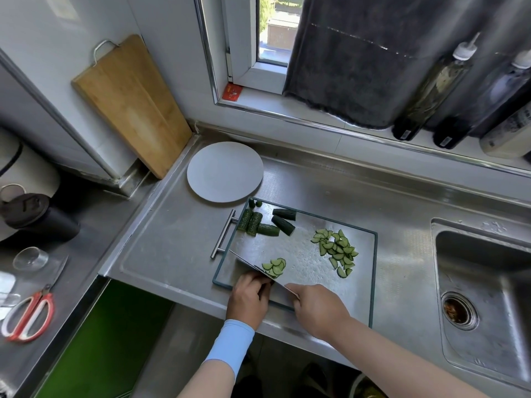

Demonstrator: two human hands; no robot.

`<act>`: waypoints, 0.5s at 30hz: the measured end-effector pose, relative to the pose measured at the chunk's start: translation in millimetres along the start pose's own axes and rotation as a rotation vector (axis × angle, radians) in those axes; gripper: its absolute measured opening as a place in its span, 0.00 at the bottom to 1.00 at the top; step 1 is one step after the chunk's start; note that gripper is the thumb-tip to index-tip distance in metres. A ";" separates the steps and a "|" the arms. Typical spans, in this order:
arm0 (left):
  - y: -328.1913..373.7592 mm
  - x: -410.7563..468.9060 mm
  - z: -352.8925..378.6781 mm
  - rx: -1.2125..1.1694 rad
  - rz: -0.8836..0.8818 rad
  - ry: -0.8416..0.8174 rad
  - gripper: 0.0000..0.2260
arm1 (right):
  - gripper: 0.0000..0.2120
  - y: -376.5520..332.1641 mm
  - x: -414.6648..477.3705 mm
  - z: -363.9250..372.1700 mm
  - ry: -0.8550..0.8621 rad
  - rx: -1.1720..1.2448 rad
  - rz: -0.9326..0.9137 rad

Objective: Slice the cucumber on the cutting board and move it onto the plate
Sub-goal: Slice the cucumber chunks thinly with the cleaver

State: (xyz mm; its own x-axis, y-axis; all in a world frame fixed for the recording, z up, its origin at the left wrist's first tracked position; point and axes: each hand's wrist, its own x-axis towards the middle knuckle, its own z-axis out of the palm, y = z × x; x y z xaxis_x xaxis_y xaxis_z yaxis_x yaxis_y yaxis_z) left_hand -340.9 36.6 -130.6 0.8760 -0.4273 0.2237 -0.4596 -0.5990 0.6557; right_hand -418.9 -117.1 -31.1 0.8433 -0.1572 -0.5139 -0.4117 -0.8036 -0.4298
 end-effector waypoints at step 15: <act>5.5 -0.5 -4.7 0.016 -0.052 -0.005 0.09 | 0.16 1.5 -10.0 3.6 0.085 -0.003 -0.060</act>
State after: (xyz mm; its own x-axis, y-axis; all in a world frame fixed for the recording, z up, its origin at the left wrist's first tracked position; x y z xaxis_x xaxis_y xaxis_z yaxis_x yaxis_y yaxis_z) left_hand -343.2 36.7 -123.7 0.8983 -0.3982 0.1859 -0.4154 -0.6314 0.6548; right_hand -429.2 -114.6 -29.3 0.8927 -0.1574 -0.4222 -0.3591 -0.8145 -0.4556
